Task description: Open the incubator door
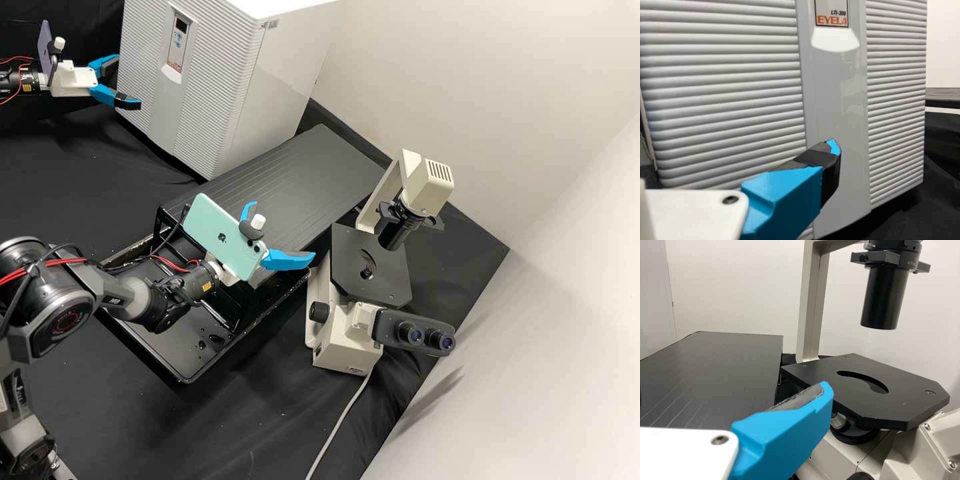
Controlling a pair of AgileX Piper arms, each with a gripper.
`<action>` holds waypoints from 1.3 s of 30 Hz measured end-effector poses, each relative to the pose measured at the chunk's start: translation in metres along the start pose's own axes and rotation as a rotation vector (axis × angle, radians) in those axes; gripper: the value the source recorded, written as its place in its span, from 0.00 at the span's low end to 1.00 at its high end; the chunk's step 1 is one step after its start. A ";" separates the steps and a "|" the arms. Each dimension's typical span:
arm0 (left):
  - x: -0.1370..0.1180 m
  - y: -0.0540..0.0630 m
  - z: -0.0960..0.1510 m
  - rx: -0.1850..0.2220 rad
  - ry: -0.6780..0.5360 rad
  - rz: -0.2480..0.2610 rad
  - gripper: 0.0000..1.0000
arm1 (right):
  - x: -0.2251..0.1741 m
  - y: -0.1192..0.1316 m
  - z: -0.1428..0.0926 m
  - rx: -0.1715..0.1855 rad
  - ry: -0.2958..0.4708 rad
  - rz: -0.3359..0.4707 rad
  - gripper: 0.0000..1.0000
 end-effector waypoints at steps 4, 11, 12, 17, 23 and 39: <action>-0.001 0.003 0.002 -0.003 0.005 0.004 1.00 | 0.000 0.000 0.000 0.000 0.000 0.000 1.00; -0.006 0.019 0.018 0.056 0.014 -0.012 1.00 | 0.000 0.000 0.000 0.000 0.000 0.000 1.00; -0.007 0.021 0.020 0.069 0.015 -0.009 1.00 | 0.000 0.000 0.000 0.000 0.000 0.000 1.00; -0.014 0.024 0.020 0.076 0.038 0.001 1.00 | 0.000 0.000 0.000 0.000 0.000 0.000 1.00; -0.022 0.020 0.007 0.059 0.126 -0.069 1.00 | 0.000 0.000 0.000 0.000 0.000 0.000 1.00; -0.021 0.021 -0.011 0.112 0.214 -0.157 1.00 | 0.000 0.000 0.000 0.000 0.000 0.000 1.00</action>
